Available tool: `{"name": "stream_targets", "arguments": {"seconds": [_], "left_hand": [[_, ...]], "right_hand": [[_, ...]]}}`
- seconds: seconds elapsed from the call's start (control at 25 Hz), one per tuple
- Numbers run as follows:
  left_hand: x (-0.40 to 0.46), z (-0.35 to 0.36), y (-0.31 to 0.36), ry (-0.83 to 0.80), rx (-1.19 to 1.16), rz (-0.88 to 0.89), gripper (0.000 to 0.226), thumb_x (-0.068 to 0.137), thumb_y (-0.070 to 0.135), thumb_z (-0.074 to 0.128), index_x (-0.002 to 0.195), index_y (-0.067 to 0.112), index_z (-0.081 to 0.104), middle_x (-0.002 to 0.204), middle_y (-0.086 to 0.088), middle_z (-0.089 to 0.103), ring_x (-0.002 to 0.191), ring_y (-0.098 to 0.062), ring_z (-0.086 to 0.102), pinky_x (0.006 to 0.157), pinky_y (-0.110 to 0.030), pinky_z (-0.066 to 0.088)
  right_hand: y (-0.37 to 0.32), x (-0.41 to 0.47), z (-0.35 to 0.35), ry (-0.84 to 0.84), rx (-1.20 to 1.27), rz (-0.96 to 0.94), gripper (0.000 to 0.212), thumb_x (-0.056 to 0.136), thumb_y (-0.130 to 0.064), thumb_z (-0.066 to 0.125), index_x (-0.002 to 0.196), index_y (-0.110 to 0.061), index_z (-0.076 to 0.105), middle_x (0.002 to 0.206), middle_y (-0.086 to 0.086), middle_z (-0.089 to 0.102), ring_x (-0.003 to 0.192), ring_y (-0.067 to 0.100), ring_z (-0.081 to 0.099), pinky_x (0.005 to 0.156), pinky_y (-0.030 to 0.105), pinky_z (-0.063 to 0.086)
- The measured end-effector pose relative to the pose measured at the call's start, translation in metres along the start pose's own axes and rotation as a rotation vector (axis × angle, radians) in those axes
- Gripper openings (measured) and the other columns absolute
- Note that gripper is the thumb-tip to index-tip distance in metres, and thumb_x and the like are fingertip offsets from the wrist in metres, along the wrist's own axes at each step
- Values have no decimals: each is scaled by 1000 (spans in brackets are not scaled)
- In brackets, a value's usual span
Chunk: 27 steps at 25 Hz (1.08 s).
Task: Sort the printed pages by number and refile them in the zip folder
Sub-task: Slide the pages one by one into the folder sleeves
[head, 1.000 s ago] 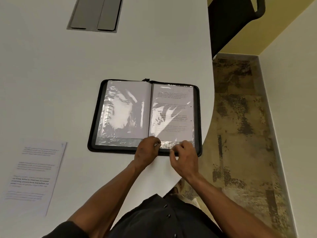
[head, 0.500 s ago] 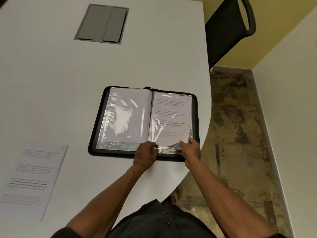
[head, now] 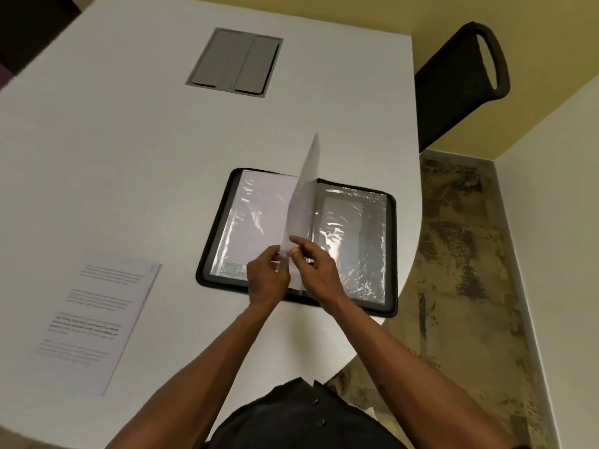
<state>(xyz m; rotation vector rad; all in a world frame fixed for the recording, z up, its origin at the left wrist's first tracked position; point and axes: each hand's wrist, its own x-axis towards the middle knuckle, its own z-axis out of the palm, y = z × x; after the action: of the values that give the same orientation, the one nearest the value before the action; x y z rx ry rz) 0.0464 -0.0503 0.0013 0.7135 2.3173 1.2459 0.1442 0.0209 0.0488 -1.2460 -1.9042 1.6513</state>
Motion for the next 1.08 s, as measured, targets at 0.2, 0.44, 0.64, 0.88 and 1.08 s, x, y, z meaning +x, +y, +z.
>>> {"name": "stream_targets", "arguments": {"seconds": [0.2, 0.44, 0.64, 0.88, 1.08], "left_hand": [[14, -35, -41, 12, -126, -267, 2, 90, 16, 66, 89, 15, 67, 81, 1, 72, 71, -9, 71, 67, -31, 60], [31, -66, -80, 30, -377, -530, 12, 84, 3, 71, 83, 14, 67, 76, -12, 70, 57, -17, 68, 62, -40, 63], [42, -74, -109, 98, -278, -512, 13, 78, 10, 76, 85, 13, 66, 76, -6, 65, 67, -26, 70, 64, -46, 62], [22, -136, -163, 329, 354, -265, 40, 86, 19, 72, 124, 12, 62, 128, -12, 56, 122, -30, 50, 99, -45, 48], [-27, -197, -241, 278, 634, -477, 57, 93, 34, 63, 144, 14, 47, 155, -16, 35, 145, -34, 25, 118, -53, 13]], "right_hand": [[25, -21, 13, -81, -163, 69, 34, 97, -40, 62, 128, -29, 65, 122, -14, 65, 114, 1, 59, 95, 24, 50], [49, -39, 15, -160, -318, 84, 35, 94, -36, 66, 129, -28, 63, 113, -15, 64, 96, -10, 58, 91, 24, 55], [44, -30, 26, -179, -404, 52, 42, 94, -41, 65, 133, -28, 60, 121, -13, 61, 103, 3, 60, 88, 21, 49], [23, -21, 69, -257, -432, -5, 38, 93, -39, 68, 129, -25, 64, 121, -13, 63, 110, 6, 60, 96, 26, 48], [20, -24, 116, -356, -428, -14, 36, 92, -40, 69, 125, -28, 65, 121, -12, 68, 112, 2, 62, 101, 33, 51]]}}
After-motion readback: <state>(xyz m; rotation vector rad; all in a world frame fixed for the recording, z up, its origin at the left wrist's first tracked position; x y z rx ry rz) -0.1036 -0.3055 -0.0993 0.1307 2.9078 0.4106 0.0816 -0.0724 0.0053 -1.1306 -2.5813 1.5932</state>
